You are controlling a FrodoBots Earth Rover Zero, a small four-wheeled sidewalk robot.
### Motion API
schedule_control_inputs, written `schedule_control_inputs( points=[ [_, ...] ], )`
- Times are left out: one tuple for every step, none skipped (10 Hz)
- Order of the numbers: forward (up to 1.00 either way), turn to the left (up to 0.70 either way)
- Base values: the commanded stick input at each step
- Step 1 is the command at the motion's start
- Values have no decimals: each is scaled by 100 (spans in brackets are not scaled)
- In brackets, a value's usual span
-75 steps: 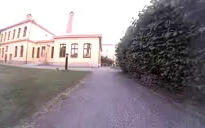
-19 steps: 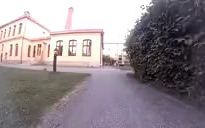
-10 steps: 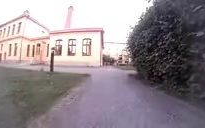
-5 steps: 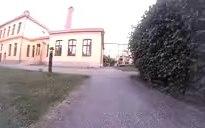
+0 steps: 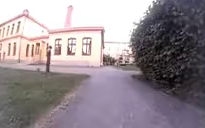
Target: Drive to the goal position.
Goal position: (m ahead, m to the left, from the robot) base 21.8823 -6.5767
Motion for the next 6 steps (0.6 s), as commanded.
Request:
schedule_control_inputs(
  points=[
    [50, -1],
    [50, -1],
    [50, -1],
    [50, -1],
    [50, -1],
    [50, -1]
  ],
)
